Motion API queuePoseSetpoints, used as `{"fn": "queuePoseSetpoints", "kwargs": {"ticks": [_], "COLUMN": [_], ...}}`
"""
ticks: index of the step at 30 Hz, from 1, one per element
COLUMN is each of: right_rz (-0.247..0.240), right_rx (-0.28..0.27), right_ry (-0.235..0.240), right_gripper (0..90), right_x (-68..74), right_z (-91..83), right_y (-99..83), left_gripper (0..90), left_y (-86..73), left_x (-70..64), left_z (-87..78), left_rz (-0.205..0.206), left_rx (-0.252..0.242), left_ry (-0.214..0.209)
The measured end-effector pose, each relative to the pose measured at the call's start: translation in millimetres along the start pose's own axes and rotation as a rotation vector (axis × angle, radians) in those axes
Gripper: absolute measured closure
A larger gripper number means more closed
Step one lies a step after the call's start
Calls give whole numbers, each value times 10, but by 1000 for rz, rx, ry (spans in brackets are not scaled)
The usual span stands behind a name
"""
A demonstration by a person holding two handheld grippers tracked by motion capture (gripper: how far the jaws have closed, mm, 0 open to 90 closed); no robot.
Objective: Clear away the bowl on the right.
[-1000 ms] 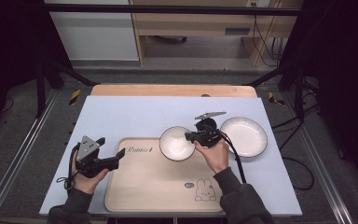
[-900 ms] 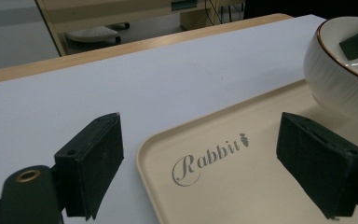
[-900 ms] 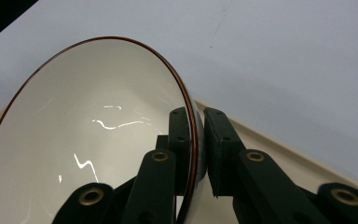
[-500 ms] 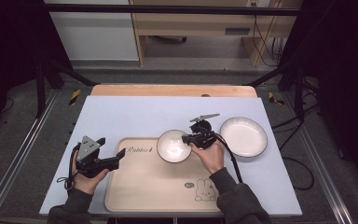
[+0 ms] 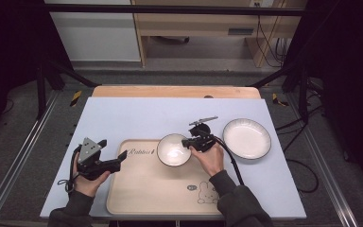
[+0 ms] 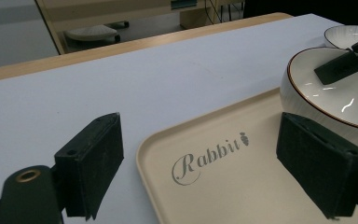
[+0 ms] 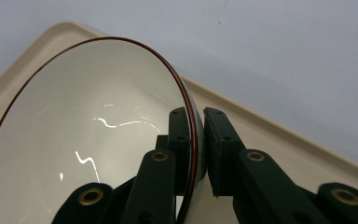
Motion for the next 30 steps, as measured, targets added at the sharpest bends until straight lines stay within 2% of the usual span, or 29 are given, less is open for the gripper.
{"fn": "queuePoseSetpoints", "kwargs": {"ticks": [7, 14, 21, 30], "right_rz": [-1, -3, 14, 14], "right_rx": [11, 23, 28, 38], "right_ry": [17, 13, 27, 20], "right_gripper": [815, 814, 815, 820], "right_x": [18, 17, -7, -35], "right_z": [44, 79, 100, 134], "right_y": [-15, -32, -46, -70], "left_gripper": [143, 143, 143, 143], "left_y": [-1, -1, -3, -3], "left_x": [1, 1, 1, -2], "left_z": [1, -1, 0, -1], "left_rz": [0, 1, 1, 2], "left_rx": [1, 2, 3, 3], "left_ry": [0, 0, 0, -1]}}
Point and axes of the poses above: each handheld gripper's, and its own axes: z roughly forward along the jaws, y roughly out of its top, x roughly to its left, the point moved 6 cm from there along z, roughly forward along the jaws, and after that the axes turned 10 degrees about -z, right-handed, at the moved point
